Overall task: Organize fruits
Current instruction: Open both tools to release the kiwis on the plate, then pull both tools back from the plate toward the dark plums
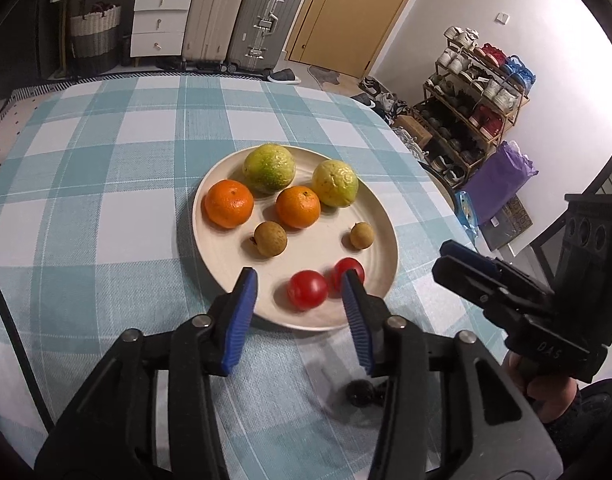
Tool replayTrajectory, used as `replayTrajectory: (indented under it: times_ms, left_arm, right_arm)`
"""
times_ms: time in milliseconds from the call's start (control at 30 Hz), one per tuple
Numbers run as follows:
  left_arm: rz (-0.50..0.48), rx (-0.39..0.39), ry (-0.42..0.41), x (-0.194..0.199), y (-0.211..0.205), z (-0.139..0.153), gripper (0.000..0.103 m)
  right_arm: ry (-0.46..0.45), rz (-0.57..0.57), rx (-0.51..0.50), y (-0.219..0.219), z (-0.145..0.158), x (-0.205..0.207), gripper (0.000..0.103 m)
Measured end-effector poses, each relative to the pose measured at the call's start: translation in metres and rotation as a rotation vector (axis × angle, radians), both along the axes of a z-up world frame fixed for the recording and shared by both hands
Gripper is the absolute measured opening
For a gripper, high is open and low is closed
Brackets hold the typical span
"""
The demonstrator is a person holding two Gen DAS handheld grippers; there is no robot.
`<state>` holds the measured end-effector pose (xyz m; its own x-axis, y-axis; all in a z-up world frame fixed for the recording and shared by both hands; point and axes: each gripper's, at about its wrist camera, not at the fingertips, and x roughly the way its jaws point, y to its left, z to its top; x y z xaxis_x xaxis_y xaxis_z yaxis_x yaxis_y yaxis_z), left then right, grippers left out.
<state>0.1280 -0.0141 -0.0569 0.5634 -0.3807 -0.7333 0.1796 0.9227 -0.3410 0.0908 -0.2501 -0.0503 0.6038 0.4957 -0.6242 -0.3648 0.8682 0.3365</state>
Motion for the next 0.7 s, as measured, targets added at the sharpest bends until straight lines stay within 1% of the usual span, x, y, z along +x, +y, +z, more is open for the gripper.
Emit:
replayTrajectory:
  times_ms: [67, 133, 200, 233, 267, 300, 367, 433, 500, 600, 700]
  left_arm:
    - [0.004, 0.016, -0.007, -0.006, -0.001, 0.002, 0.045]
    - [0.011, 0.021, -0.011, -0.013, 0.000, 0.005, 0.047]
    - [0.020, 0.025, -0.011, -0.019, 0.001, 0.006, 0.053]
    - [0.029, 0.031, -0.012, -0.023, 0.001, 0.007, 0.056]
    - [0.038, 0.036, -0.012, -0.026, 0.002, 0.008, 0.062]
    - [0.046, 0.034, -0.014, -0.030, 0.003, 0.008, 0.065]
    - [0.053, 0.024, -0.016, -0.036, 0.005, 0.009, 0.066]
    - [0.070, 0.033, -0.016, -0.044, 0.007, 0.010, 0.070]
    - [0.083, 0.043, -0.019, -0.050, 0.007, 0.009, 0.077]
    - [0.095, 0.053, -0.024, -0.058, 0.008, 0.009, 0.079]
    - [0.103, 0.061, -0.022, -0.065, 0.007, 0.007, 0.080]
  right_arm:
    - [-0.014, -0.004, 0.005, -0.001, 0.004, -0.005, 0.059]
    - [-0.029, -0.009, 0.012, -0.003, 0.007, -0.011, 0.073]
    - [-0.045, -0.020, 0.020, -0.005, 0.010, -0.017, 0.081]
    - [-0.050, -0.023, 0.025, -0.006, 0.011, -0.019, 0.083]
    - [-0.052, -0.024, 0.028, -0.006, 0.011, -0.021, 0.083]
    - [-0.050, -0.025, 0.030, -0.007, 0.012, -0.023, 0.083]
    - [-0.042, -0.030, 0.031, -0.008, 0.012, -0.027, 0.084]
    - [-0.042, -0.032, 0.033, -0.010, 0.012, -0.031, 0.085]
    - [-0.043, -0.035, 0.034, -0.011, 0.013, -0.036, 0.087]
    - [-0.049, -0.035, 0.034, -0.012, 0.015, -0.043, 0.089]
    - [-0.058, -0.045, 0.030, -0.013, 0.016, -0.050, 0.095]
